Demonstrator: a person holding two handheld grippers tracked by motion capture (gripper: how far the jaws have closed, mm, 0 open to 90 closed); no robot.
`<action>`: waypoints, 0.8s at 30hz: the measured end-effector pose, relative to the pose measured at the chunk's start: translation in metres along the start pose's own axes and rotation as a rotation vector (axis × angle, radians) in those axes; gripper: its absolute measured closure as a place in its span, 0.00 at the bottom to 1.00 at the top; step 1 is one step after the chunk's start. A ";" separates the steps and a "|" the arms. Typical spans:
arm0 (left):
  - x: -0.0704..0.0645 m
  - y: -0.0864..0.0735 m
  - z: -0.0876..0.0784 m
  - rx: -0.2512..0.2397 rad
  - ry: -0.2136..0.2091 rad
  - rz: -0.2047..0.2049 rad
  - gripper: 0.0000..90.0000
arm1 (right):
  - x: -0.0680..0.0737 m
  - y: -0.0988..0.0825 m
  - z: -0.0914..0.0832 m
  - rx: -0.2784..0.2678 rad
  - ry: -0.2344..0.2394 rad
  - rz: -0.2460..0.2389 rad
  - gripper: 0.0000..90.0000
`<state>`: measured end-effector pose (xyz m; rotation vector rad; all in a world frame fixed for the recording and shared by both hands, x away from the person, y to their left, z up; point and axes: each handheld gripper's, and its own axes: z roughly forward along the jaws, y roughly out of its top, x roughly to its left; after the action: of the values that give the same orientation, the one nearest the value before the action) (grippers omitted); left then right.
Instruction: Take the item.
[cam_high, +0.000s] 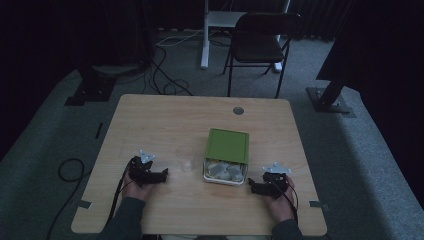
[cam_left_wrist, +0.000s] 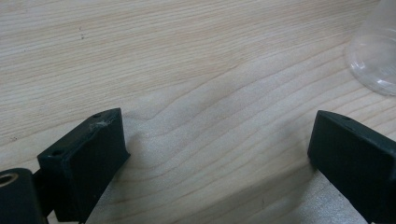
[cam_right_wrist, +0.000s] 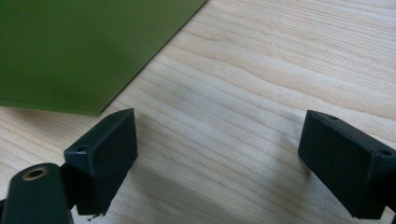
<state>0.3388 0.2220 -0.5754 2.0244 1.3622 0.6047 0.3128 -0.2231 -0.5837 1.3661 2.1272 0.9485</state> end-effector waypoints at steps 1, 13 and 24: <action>0.000 0.000 0.000 0.000 0.000 0.000 0.06 | 0.000 0.000 0.000 0.000 0.002 -0.002 0.13; 0.000 0.000 0.000 -0.001 0.002 -0.004 0.06 | 0.000 -0.001 -0.001 0.002 0.006 -0.006 0.13; 0.000 0.000 0.000 -0.001 0.003 -0.004 0.06 | 0.001 0.001 -0.004 0.028 0.002 0.001 0.16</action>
<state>0.3389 0.2215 -0.5755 2.0204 1.3669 0.6061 0.3100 -0.2228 -0.5809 1.3799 2.1488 0.9240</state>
